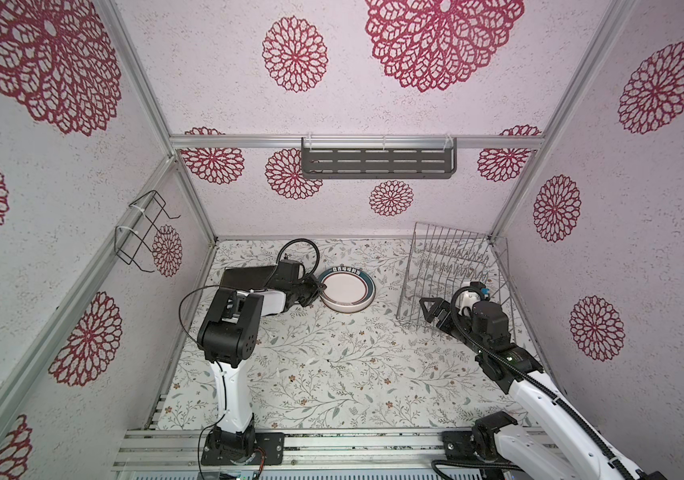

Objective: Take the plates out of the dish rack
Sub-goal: 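Lower the green-rimmed plate onto the red-text plate with the left gripper, then open the left gripper to release the plate onto the stack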

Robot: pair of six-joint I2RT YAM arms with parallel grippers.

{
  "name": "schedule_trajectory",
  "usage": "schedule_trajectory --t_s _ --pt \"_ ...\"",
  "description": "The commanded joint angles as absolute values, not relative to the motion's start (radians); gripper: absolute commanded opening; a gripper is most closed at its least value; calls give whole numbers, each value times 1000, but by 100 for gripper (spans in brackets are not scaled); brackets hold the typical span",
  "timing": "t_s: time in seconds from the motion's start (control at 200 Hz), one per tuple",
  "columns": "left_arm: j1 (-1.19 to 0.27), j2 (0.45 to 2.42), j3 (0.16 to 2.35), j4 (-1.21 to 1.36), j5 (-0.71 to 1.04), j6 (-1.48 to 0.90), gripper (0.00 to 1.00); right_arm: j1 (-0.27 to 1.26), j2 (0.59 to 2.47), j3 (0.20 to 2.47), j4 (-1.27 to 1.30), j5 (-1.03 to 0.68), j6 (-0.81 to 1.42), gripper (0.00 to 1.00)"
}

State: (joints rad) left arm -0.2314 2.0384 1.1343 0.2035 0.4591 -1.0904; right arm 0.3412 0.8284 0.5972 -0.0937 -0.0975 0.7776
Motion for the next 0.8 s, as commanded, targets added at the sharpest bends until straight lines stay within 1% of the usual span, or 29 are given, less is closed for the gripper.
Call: schedule_trajectory --t_s 0.0,0.3,0.495,0.671,0.796 --pt "-242 2044 1164 255 479 -1097 0 339 821 601 -64 -93 759 98" --pt "-248 2044 1181 212 460 -1081 1 340 816 603 -69 -103 750 98" --pt "-251 2035 1194 164 442 -1063 6 340 815 598 -65 -107 752 99" --pt "-254 2027 1206 135 431 -1049 7 340 809 598 -65 -109 752 99" --pt "-254 2031 1209 132 433 -1054 10 340 807 598 -67 -112 752 99"
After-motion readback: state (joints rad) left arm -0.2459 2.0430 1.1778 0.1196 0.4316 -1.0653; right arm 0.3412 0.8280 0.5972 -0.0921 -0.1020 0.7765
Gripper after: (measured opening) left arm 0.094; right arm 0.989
